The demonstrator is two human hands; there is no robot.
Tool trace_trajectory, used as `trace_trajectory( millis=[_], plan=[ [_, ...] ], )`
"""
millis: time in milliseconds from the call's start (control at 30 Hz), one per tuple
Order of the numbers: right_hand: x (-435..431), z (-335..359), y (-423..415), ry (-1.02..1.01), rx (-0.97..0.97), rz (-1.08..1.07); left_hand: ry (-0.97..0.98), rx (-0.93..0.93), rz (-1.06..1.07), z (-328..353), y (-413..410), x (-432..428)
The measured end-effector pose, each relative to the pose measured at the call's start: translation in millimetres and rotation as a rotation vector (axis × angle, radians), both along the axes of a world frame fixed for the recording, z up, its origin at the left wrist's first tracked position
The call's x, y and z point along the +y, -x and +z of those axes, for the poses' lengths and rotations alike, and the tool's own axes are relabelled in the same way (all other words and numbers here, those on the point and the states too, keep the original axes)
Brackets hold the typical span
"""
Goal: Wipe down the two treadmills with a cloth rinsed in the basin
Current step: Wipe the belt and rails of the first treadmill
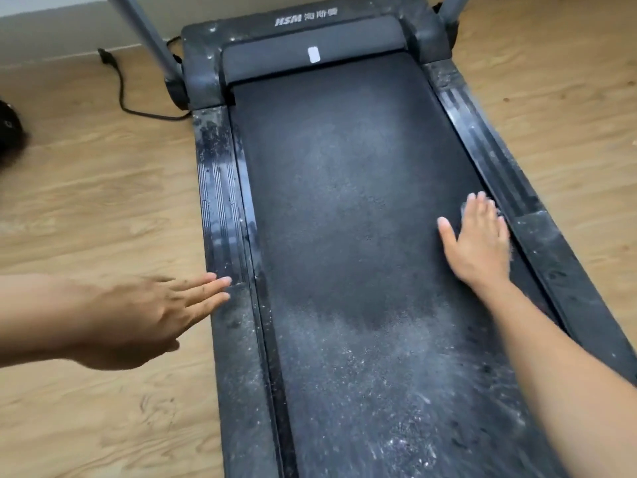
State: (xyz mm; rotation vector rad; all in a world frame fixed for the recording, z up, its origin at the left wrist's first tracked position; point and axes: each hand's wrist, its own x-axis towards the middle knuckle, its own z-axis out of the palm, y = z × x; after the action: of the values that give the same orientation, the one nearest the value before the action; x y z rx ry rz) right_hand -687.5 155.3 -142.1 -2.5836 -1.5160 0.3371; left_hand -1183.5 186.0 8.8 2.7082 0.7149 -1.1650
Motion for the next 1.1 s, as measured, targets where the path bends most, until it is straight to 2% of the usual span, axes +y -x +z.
trace_trajectory(
  millis=[33,67,100,133,167,267,333,400,500,567,700,800,933,1000,1100],
  plan=[
    [-3,1,11,-0.002,0.029,-0.073,-0.083,-0.126,-0.091,6,2,-5],
    [-6,4,29,-0.003,0.063,-0.139,-0.118,-0.162,-0.093,11,0,-5],
    [-8,6,58,0.0,0.088,-0.158,-0.067,-0.093,-0.01,15,-2,-5],
    [-11,6,94,0.004,0.093,-0.13,0.0,0.076,0.118,12,-1,-2],
    [-16,6,132,0.002,0.096,-0.062,0.012,0.129,0.168,4,-4,2],
    [-32,-1,257,-0.041,0.12,0.289,-0.105,0.124,0.1,-42,-7,21],
    [-43,-3,310,-0.012,0.139,0.511,-0.144,0.137,0.08,-60,-8,28],
    [-50,-5,317,0.006,0.126,0.663,-0.144,0.165,0.087,-69,-9,31],
    [-45,-5,259,-0.027,0.097,0.819,-0.088,0.19,0.108,-71,-8,29],
    [-35,-5,185,-0.019,0.039,0.704,-0.075,0.196,0.113,-71,-6,27],
    [-16,6,10,0.084,-0.033,0.29,-0.065,0.197,0.156,-68,-9,25],
    [-22,8,-30,0.084,0.004,0.206,-0.05,0.209,0.16,-65,-11,24],
    [-43,2,52,0.015,0.03,0.004,-0.05,0.233,0.17,-64,-15,21],
    [-51,0,127,-0.007,0.066,0.1,-0.064,0.246,0.171,-65,-18,19],
    [-61,-4,259,-0.029,0.168,0.438,-0.096,0.247,0.169,-66,-22,19]
  ],
)
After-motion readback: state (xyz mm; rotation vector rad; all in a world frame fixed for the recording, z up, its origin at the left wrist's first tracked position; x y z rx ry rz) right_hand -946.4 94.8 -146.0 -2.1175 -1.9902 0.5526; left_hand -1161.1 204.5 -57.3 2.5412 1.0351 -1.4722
